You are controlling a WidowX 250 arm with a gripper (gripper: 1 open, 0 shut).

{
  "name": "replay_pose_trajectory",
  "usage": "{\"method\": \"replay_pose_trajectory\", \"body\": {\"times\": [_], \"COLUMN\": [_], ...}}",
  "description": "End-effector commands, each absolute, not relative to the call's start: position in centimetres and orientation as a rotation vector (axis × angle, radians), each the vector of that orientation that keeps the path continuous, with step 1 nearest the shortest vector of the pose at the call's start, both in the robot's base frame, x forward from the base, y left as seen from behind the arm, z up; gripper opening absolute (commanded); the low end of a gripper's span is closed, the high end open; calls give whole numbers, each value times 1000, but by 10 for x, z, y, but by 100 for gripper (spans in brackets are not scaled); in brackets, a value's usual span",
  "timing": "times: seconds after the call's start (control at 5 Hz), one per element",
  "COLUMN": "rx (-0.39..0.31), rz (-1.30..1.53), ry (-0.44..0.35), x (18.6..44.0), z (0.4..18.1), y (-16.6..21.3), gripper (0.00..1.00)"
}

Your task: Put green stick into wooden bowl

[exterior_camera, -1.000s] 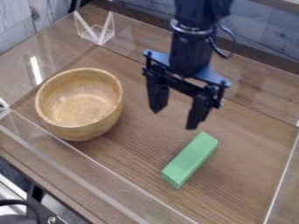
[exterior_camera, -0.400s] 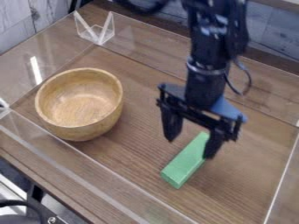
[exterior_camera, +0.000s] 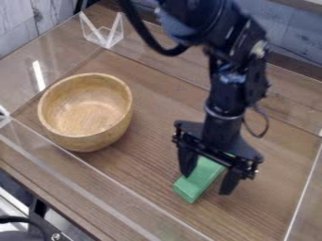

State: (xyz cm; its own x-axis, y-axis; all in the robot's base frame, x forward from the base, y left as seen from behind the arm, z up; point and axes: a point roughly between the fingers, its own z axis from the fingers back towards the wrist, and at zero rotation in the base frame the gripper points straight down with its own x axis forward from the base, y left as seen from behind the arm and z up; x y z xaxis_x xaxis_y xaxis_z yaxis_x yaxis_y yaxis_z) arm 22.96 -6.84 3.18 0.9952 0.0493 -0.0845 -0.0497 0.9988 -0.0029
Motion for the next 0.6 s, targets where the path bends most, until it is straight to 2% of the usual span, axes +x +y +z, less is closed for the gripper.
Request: {"method": "replay_pose_trajectory", "body": {"times": [0.0,0.4], "rx": [-12,-22], "rz": [63,74], "ry": [43,17], "x": [234,237], "z": [30,23], "y": [-60,-44], "gripper": [100,100]}}
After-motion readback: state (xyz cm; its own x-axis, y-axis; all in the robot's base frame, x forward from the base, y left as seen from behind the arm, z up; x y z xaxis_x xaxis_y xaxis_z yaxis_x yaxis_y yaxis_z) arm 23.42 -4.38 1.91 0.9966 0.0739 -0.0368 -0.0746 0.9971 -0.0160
